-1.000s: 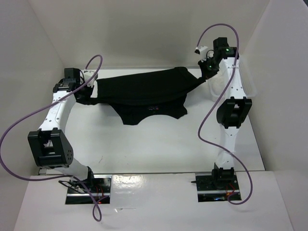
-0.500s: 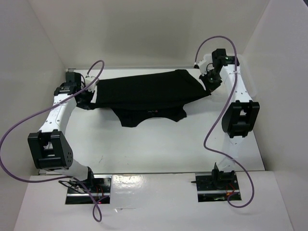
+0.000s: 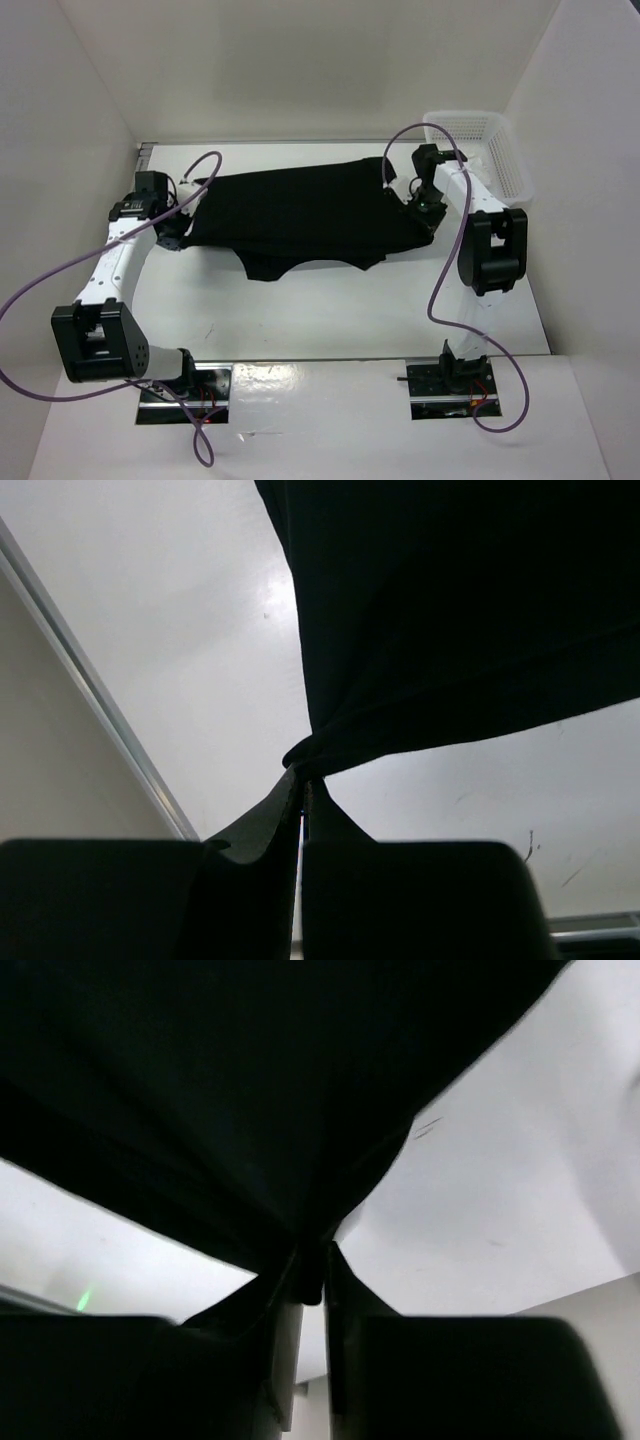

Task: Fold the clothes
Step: Fold the tank top

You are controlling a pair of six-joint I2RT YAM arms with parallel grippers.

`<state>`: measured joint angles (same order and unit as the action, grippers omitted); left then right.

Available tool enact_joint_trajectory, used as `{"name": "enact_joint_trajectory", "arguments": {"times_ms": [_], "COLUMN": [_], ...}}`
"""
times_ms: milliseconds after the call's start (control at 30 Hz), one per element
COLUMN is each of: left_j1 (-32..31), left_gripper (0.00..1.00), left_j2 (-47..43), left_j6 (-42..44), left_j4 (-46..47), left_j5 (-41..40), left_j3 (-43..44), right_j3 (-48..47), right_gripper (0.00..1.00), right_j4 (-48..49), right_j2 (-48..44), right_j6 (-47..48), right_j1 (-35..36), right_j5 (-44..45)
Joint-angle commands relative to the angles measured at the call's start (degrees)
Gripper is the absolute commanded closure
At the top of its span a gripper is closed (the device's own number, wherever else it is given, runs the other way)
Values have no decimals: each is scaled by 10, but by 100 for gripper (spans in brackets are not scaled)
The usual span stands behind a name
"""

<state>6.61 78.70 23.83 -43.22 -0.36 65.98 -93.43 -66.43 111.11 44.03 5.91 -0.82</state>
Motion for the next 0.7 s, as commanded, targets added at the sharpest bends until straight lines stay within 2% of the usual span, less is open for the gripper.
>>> {"name": "enact_joint_trajectory", "arguments": {"times_ms": [0, 33, 67, 100, 167, 200, 233, 367, 400, 467, 600, 667], "left_j1": [3, 3, 3, 3, 3, 3, 3, 3, -2, -2, -2, -2], "left_gripper": [100, 97, 90, 89, 87, 81, 76, 61, 52, 44, 44, 46], "left_j2": [-30, -35, -50, -59, -83, -89, -95, -102, -108, -108, -114, -114], "left_j6": [39, 39, 50, 62, 74, 87, 94, 116, 123, 132, 125, 101], "left_j4": [-26, -27, -33, -33, -40, -45, -45, -85, -92, -108, -88, -54], "left_j5": [-40, -46, -60, -68, -83, -89, -95, -114, -120, -130, -148, -121], "left_j3": [-22, -38, -46, -54, -72, -72, -80, -80, -74, -67, -50, -25], "right_j3": [31, 36, 46, 53, 68, 69, 69, 26, 12, -29, -103, -128], "right_gripper": [75, 70, 61, 56, 50, 50, 43, 42, 42, 42, 42, 42], "right_j4": [-3, -3, -12, -24, -38, -45, -50, -65, -77, -77, -67, -28], "right_j2": [-50, -50, -50, -50, -50, -50, -44, -38, -31, -24, 2, 18], "right_j6": [16, 16, 22, 22, 22, 27, 22, 22, 22, 22, 6, -18], "right_j1": [16, 23, 30, 30, 44, 44, 49, 49, 49, 54, 61, 61], "right_j5": [27, 34, 42, 42, 57, 57, 71, 57, 49, 35, 3, -25]}}
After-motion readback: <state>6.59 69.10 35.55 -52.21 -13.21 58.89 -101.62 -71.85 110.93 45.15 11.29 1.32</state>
